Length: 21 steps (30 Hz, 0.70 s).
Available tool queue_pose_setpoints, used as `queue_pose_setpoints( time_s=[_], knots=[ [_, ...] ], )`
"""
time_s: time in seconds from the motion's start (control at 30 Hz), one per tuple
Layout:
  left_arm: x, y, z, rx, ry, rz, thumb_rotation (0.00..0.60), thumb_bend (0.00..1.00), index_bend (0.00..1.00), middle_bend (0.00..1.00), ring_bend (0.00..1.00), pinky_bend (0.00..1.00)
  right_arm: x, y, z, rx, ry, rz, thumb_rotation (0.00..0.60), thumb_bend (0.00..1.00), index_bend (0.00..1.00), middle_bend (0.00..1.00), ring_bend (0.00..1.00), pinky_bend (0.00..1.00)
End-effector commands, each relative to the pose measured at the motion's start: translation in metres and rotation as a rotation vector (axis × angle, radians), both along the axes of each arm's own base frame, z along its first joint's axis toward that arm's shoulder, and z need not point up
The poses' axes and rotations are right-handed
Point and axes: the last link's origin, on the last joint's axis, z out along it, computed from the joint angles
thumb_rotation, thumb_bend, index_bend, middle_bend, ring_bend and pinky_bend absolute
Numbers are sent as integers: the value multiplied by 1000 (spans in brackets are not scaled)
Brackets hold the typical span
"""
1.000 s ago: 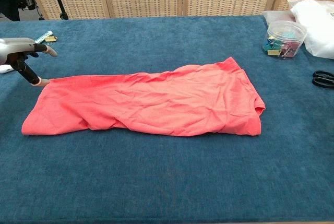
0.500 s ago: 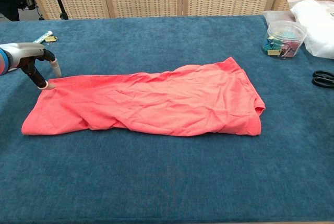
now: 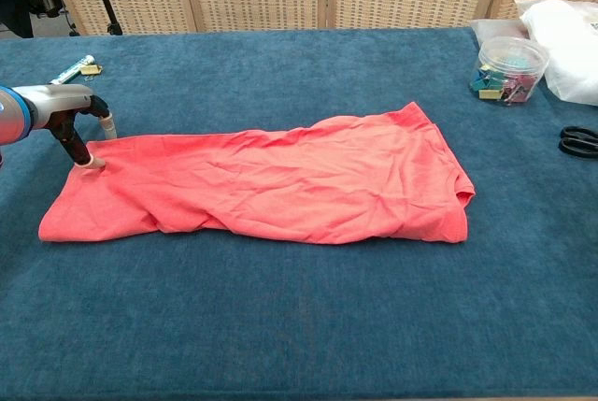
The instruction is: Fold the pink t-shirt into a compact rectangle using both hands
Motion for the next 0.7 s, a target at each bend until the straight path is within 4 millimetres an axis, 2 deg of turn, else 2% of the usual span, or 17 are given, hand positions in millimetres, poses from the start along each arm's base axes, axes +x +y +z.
queue_pose_setpoints(
  time_s=[0.03, 0.37, 0.7],
  knots=[
    [2, -4, -2, -9, -3, -6, 600, 314, 424, 0, 0, 0, 0, 0, 0, 1, -2, 0, 600, 0, 0, 0, 0, 0],
    [2, -13, -1, -3, -8, -12, 600, 313, 431, 0, 0, 0, 1, 1, -3, 12, 3, 2, 600, 0, 0, 0, 0, 0],
    [-1, -2, -5, 33, 26, -12, 600, 313, 431, 0, 0, 0, 1, 2, -5, 22, 5, 3, 600, 0, 0, 0, 0, 0]
  ],
)
